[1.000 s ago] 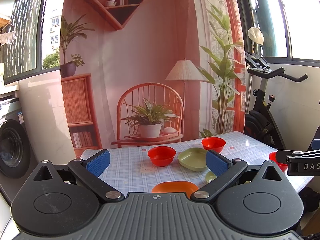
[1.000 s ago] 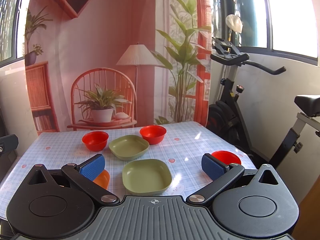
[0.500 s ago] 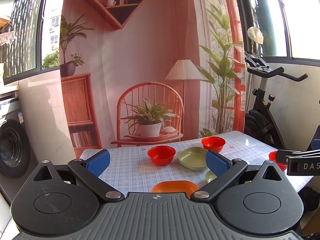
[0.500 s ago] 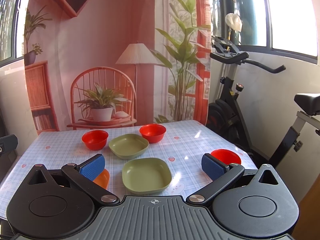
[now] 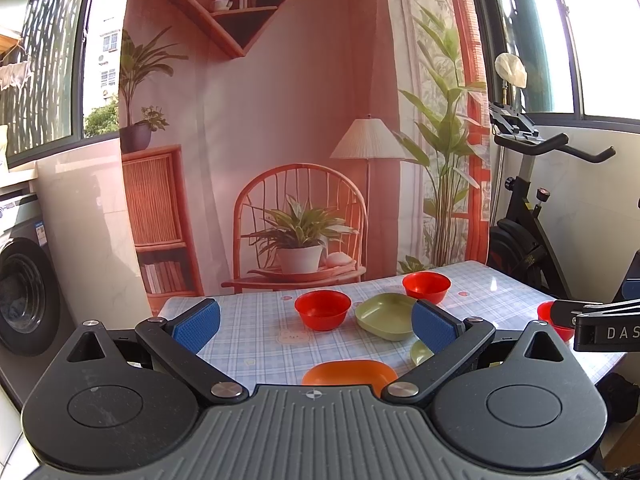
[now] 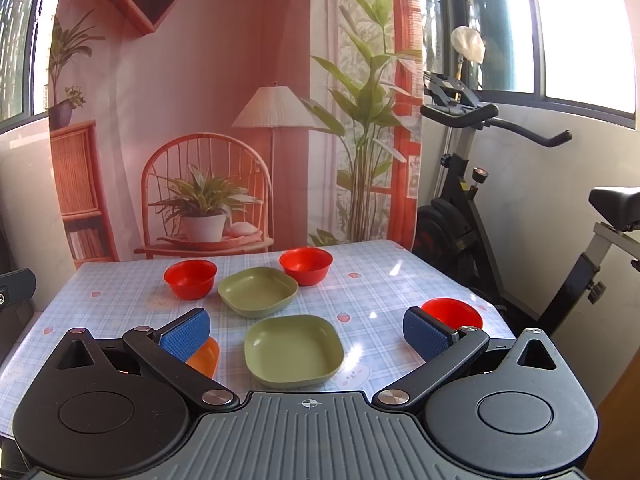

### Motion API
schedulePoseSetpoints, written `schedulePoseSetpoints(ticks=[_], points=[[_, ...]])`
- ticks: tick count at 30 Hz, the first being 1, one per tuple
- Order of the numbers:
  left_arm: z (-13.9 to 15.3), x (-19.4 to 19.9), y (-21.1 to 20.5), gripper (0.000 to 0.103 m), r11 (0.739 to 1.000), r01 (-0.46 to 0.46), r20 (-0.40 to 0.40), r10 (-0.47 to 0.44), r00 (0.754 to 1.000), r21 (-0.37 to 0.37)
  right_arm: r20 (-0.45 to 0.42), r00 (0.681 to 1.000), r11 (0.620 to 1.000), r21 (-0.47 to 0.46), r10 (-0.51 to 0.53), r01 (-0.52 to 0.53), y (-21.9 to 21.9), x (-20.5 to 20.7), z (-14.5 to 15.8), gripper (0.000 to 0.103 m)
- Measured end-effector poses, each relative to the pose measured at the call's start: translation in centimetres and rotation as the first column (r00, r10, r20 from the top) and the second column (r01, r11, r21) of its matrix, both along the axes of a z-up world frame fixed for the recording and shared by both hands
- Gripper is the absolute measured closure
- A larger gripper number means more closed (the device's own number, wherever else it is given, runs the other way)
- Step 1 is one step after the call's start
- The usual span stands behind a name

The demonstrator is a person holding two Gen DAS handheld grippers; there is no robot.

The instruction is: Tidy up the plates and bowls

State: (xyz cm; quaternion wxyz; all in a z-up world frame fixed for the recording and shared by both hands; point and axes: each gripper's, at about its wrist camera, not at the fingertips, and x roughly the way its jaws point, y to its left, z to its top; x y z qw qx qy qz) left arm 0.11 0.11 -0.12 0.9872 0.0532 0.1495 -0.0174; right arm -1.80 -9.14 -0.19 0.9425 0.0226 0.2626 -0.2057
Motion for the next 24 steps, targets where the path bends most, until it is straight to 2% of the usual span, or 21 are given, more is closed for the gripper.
schedulePoseSetpoints(ticks=[20,24], points=[[0.0,0.37,0.09,0.0,1.0,-0.009,-0.014,0.009,1.0,-0.014,-0.001,1.0,1.0,-0.001,0.002,-0.002,0.14,-0.09,-0.26,0.0],[0.02,0.02,-0.26,0.0,1.0,-0.013,-0.001,0.013,1.0,0.005,-0.004,1.0,1.0,0.001,0.003,-0.003,0.28,-0.1,-0.2,0.0]])
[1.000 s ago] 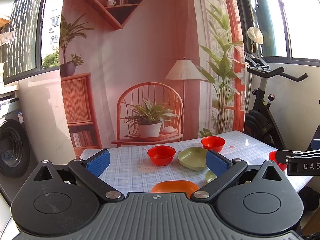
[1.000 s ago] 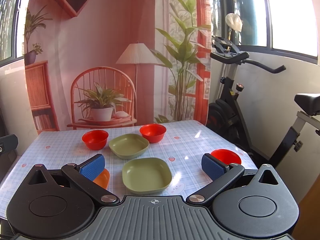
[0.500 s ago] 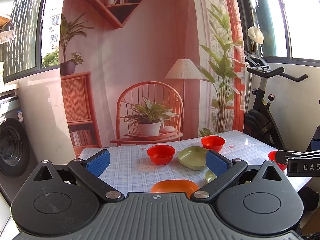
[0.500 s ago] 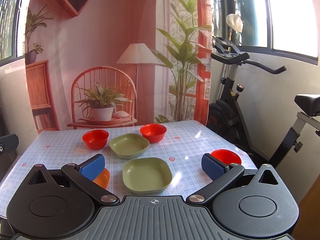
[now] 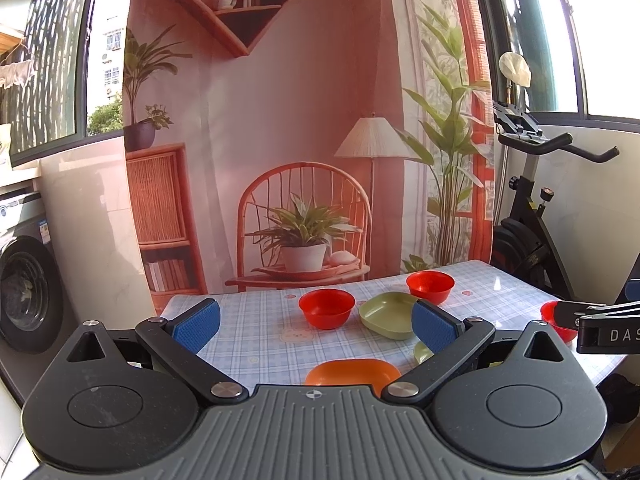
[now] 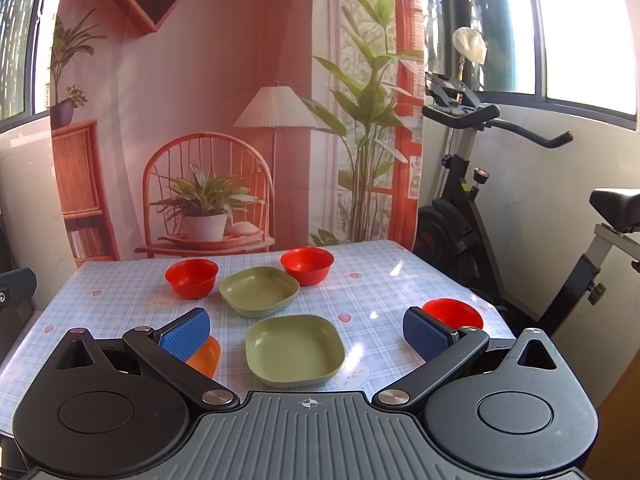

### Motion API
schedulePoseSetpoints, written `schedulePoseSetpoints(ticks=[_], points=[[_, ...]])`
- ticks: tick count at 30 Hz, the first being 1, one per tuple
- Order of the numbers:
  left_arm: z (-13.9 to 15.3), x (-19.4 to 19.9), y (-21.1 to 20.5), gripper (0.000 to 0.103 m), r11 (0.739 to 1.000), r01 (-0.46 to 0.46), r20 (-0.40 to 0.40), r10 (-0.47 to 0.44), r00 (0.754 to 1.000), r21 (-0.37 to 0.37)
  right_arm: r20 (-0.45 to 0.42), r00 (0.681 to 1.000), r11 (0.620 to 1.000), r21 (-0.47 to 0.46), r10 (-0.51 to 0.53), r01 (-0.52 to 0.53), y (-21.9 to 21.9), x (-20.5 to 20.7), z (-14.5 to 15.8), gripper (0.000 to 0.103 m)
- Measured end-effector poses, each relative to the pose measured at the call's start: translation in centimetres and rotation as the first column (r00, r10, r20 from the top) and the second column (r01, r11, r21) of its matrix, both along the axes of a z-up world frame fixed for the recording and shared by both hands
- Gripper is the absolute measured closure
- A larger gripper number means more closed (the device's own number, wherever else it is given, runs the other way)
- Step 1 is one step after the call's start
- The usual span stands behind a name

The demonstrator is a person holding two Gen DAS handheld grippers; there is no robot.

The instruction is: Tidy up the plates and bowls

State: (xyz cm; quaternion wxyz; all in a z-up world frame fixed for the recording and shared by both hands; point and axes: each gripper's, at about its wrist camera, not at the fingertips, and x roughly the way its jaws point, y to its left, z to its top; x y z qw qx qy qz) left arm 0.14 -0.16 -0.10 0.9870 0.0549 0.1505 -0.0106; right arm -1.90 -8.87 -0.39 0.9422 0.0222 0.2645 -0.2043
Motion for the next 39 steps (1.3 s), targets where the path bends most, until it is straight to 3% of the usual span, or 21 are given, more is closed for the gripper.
schedulePoseSetpoints(ticks=[6,13,16,24,30,34,39], points=[[0.2,0.7,0.7,0.001,1.0,0.012,-0.021,-0.013,1.0,-0.025,-0.008,1.0,1.0,0.008,0.003,-0.003,-0.2,0.1,-0.1,0.0],[1.4,3.4,1.7,0.002,1.0,-0.004,0.016,0.004,1.0,-0.022,0.01,0.998,0.998,0.037,0.055,-0.055,-1.5,2.3,0.7,0.0],[2.1,5.6,1.5,0.003,1.0,0.001,0.034,-0.002,0.999,0.027,0.033,0.995,0.993,0.068,0.094,-0.096,-2.2,4.4,0.9,0.001],[3.3,11.8,2.1,0.005,0.995,-0.006,0.055,0.001,0.999,0.101,0.08,0.986,0.987,0.048,0.148,-0.152,-2.5,11.3,1.6,0.003],[4.3,15.9,4.8,0.009,0.993,-0.089,0.077,0.083,0.994,0.083,0.124,0.982,0.987,0.047,0.146,-0.152,-2.4,15.6,0.6,0.015],[3.5,18.7,7.2,0.01,0.997,-0.082,0.028,0.082,0.996,-0.002,0.121,0.982,0.986,0.063,0.147,-0.155,-2.4,17.6,-1.9,0.023],[-1.6,21.0,8.2,0.02,0.996,-0.047,-0.138,0.036,0.99,-0.077,0.025,0.986,0.983,0.079,0.164,-0.166,-2.1,19.0,-6.7,0.037]])
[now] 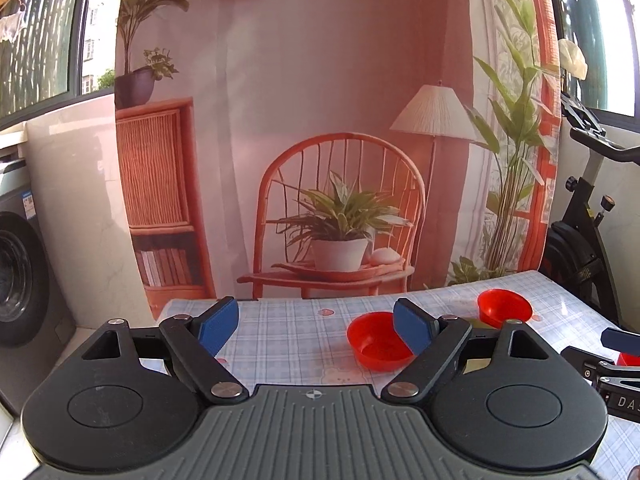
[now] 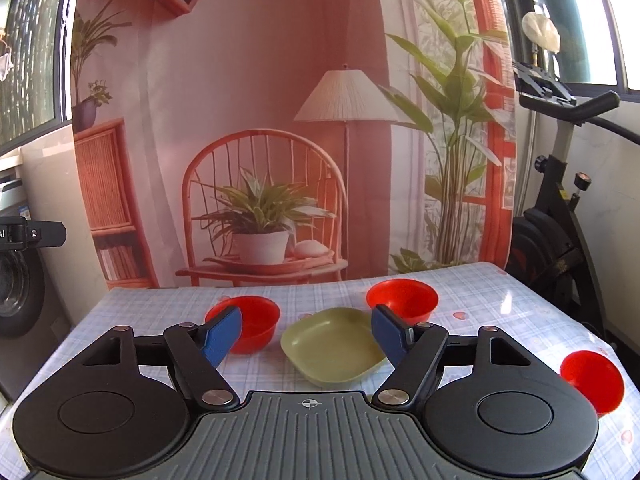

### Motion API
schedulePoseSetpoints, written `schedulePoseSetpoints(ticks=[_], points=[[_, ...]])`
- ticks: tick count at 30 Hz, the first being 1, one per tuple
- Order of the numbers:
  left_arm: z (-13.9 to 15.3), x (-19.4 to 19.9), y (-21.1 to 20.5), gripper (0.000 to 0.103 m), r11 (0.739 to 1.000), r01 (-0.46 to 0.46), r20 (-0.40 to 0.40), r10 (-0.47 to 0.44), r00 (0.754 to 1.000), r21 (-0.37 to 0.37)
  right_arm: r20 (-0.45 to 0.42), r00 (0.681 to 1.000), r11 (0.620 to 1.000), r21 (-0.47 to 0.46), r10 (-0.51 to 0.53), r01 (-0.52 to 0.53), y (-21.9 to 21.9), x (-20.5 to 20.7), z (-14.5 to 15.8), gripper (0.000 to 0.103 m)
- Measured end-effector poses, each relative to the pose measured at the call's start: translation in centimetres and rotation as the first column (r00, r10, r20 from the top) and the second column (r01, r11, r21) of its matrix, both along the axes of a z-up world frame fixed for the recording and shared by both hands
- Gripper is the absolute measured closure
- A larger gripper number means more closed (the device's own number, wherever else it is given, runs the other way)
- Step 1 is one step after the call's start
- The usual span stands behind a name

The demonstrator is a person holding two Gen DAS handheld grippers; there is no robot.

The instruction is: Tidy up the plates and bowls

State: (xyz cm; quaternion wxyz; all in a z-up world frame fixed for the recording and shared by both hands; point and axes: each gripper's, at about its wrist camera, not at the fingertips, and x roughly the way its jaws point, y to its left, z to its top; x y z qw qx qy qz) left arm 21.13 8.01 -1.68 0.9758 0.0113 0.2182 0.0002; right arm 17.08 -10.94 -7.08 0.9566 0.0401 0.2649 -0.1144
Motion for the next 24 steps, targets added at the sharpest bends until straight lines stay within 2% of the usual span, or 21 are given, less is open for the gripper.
schedulePoseSetpoints(ticks=[4,8,10,17,24], points=[[-4.4,1.1,0.3,0.029,1.0,0.011,-0.13,-0.012,0.991,-0.012,-0.09,0.995,0.999,0.016,0.034,-0.033,0.3,0.2,-3.6,0.045],[-7.1,0.8,0.1,0.034,0.998,0.054,-0.163,-0.046,0.986,0.045,-0.14,0.986,0.996,0.031,0.088,-0.085,1.2,-0.1,-6.0,0.048],[-8.2,0.8,0.1,0.037,0.996,0.078,-0.194,-0.069,0.979,0.036,-0.157,0.982,0.994,0.044,0.103,-0.097,1.4,-0.1,-6.6,0.05],[-12.2,0.9,0.2,0.038,0.994,0.1,-0.284,-0.108,0.953,-0.04,-0.226,0.965,0.989,0.097,0.132,-0.113,1.9,0.5,-8.8,0.054],[-14.8,0.7,-0.6,0.038,0.992,0.128,-0.351,-0.126,0.928,-0.017,-0.286,0.947,0.984,0.138,0.147,-0.111,2.0,1.0,-10.8,0.055]])
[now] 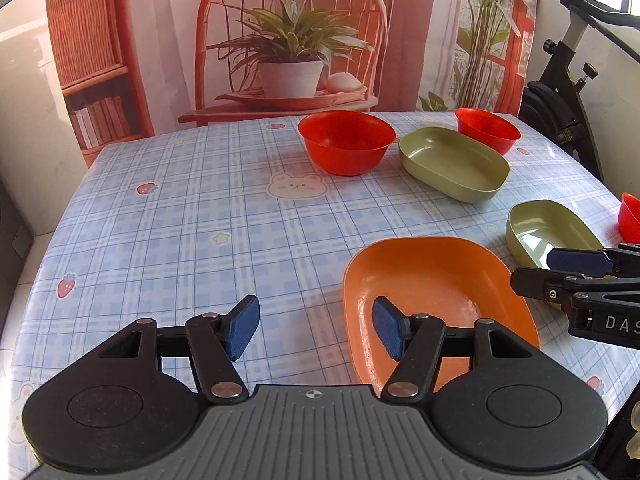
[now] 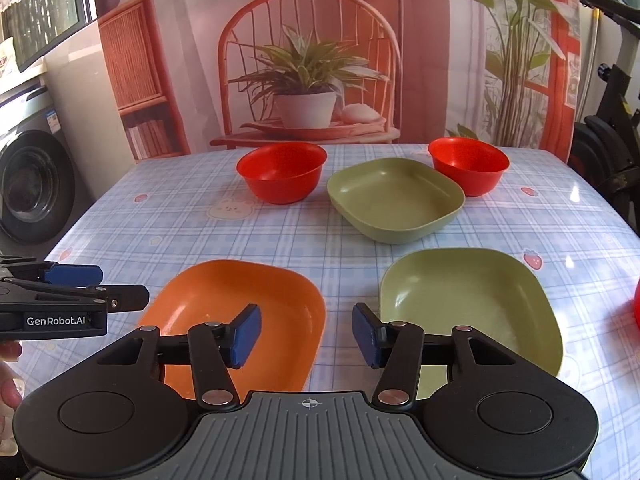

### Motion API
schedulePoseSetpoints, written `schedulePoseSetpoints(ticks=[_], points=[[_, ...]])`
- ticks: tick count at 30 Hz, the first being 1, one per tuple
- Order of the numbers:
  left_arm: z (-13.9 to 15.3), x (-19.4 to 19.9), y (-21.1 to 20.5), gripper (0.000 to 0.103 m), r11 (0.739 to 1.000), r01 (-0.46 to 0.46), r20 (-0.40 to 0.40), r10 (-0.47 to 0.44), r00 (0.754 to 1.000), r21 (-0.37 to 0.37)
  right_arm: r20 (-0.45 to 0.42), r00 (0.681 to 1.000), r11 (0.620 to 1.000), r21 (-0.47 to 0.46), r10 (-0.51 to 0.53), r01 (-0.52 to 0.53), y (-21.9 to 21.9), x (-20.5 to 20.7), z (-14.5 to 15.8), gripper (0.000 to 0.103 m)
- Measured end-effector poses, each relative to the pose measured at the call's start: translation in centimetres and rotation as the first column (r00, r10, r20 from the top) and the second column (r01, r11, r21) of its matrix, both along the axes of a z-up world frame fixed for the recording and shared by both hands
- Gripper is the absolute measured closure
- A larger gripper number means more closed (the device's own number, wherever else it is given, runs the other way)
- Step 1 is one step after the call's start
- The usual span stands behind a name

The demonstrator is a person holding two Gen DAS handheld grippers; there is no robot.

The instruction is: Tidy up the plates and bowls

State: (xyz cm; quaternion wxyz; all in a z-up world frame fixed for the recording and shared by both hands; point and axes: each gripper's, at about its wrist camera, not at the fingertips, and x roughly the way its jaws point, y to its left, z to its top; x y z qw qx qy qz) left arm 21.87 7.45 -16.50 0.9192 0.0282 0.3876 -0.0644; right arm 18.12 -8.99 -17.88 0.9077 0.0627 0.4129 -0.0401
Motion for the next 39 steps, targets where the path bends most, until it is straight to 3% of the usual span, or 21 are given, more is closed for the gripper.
schedulePoseSetpoints(ticks=[10,17,22,28,34,39], points=[[-1.5,-0.2,-0.8,0.039,0.999,-0.013,-0.051,0.011,0.999,-0.039,-0.069,0.998,0.999,0.05,0.0,0.003,-0.5,0.5,-1.8,0.06],[-1.9,-0.6,-1.2,0.058,0.996,-0.032,-0.074,0.026,0.997,-0.079,-0.103,0.995,0.996,0.083,-0.011,0.02,-0.9,0.7,-2.5,0.066],[-2.1,-0.7,-1.3,0.067,0.996,-0.057,-0.084,0.051,0.995,-0.072,-0.122,0.992,0.994,0.103,-0.022,0.035,-1.3,0.7,-2.9,0.072],[-2.4,-0.9,-1.0,0.072,0.992,-0.097,-0.113,0.087,0.99,-0.085,-0.133,0.991,0.993,0.114,-0.017,0.032,-1.2,0.5,-3.1,0.081],[-2.5,-1.0,-1.0,0.08,0.991,-0.103,-0.106,0.093,0.99,-0.089,-0.145,0.989,0.992,0.118,-0.019,0.036,-1.2,0.5,-3.3,0.082],[-2.5,-1.2,-1.2,0.081,0.99,-0.11,-0.099,0.102,0.99,-0.086,-0.17,0.985,0.991,0.129,-0.018,0.04,-1.3,0.5,-3.7,0.088]])
